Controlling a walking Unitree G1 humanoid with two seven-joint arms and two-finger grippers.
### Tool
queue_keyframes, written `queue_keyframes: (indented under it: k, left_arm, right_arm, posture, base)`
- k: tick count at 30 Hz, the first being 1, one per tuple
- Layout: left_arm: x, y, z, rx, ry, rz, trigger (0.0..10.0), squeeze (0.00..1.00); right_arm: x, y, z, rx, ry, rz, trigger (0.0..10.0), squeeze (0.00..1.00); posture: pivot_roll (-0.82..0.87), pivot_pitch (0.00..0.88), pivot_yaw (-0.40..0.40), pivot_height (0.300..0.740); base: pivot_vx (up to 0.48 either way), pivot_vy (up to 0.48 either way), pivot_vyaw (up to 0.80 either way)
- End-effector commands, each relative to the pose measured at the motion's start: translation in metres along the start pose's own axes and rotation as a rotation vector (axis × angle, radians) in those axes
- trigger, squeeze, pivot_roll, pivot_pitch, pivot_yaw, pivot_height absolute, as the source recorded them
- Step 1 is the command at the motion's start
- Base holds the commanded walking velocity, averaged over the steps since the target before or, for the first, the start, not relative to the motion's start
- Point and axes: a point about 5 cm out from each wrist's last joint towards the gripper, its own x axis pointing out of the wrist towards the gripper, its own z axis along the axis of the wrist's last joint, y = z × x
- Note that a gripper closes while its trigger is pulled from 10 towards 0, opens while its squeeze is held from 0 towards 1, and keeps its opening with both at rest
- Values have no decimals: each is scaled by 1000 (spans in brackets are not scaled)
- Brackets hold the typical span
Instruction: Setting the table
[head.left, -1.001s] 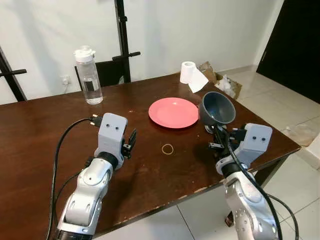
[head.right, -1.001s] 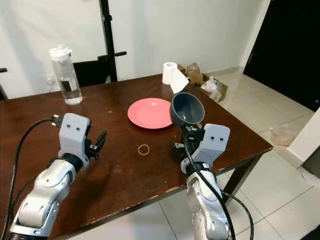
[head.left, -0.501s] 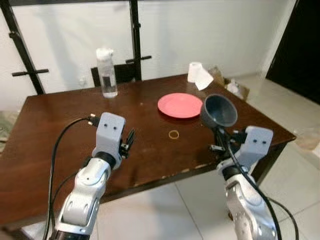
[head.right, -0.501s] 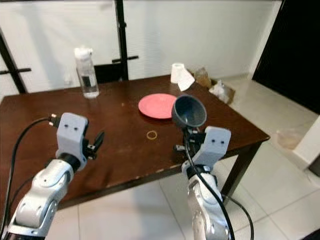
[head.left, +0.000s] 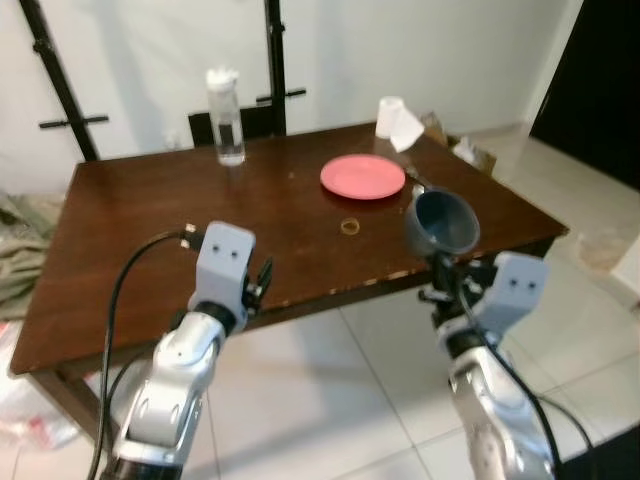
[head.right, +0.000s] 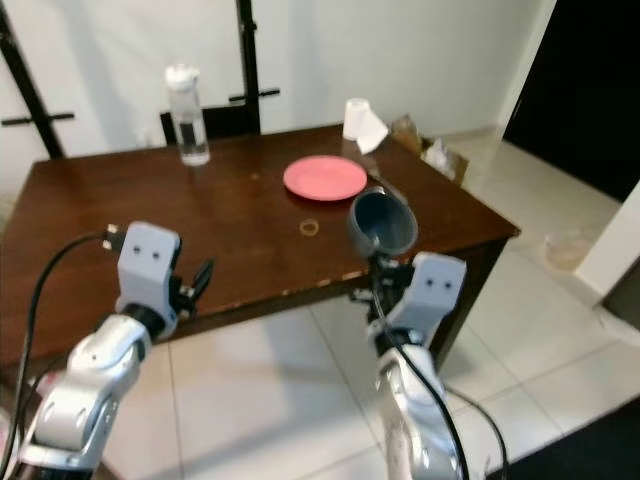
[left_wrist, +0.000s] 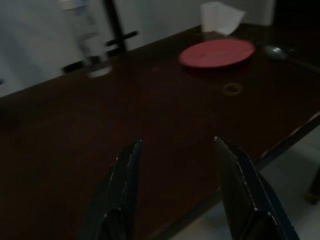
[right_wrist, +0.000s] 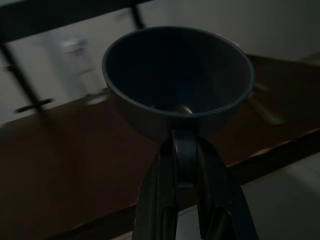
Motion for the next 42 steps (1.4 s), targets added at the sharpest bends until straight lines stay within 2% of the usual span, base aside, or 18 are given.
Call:
queue_keyframes:
  k: [1, 27, 39, 42]
  left_arm:
    - [-1, -1, -6, -6, 25, -3, 10000, 0]
    - [0, -3, -6, -8, 28, -10, 10000, 0]
    - [1, -6, -9, -6, 57, -18, 10000, 0]
    - [1, -6, -10, -7, 62, -14, 10000, 0]
  right_arm:
    - [-1, -2, 1, -3, -6, -6, 10000, 0]
    - [-2, -1, 0, -3, -3, -5, 10000, 0]
    - [-2, 1, -1, 19, 7, 12, 10000, 0]
    - [-2, 3, -1, 8, 15, 28, 10000, 0]
  posture:
    - [61, 33, 109, 740]
    - [57, 41, 110, 740]
    - [56, 44, 109, 740]
    - [56, 44, 109, 740]
  base:
    - [-337, 0, 0]
    - [-331, 0, 0]
    - [0, 0, 0]
    - [0, 0, 725]
